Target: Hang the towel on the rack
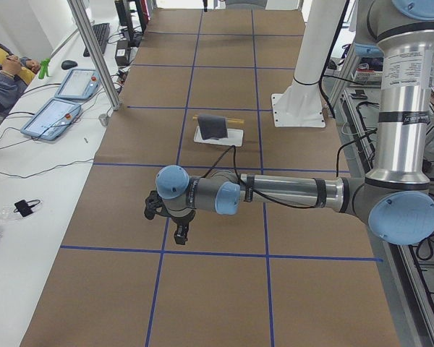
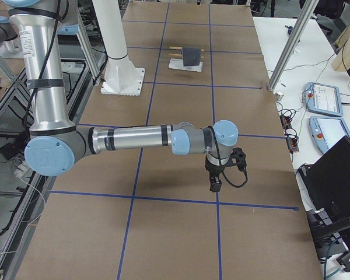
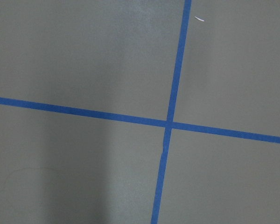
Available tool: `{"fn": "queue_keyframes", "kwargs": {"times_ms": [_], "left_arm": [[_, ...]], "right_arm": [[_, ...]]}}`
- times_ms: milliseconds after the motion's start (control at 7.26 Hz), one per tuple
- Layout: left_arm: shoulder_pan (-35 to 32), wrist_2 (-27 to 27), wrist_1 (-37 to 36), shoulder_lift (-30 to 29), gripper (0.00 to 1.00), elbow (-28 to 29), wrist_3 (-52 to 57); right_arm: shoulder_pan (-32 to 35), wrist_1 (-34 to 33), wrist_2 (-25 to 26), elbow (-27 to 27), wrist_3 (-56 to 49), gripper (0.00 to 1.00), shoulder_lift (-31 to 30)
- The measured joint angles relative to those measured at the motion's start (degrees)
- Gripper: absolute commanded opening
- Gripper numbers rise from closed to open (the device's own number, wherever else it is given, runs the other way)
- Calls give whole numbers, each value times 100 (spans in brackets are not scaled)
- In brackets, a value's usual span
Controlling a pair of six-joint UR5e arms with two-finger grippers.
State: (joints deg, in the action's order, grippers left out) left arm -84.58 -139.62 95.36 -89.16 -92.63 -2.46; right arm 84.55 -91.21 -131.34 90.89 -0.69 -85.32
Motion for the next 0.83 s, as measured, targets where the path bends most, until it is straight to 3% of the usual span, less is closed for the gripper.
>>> {"fn": "queue_keyframes", "kwargs": {"times_ms": [826], "left_arm": [[-5, 26, 11, -4, 98, -49, -33]], "right_arm": [[-8, 7, -32, -25, 14, 100, -76]]}}
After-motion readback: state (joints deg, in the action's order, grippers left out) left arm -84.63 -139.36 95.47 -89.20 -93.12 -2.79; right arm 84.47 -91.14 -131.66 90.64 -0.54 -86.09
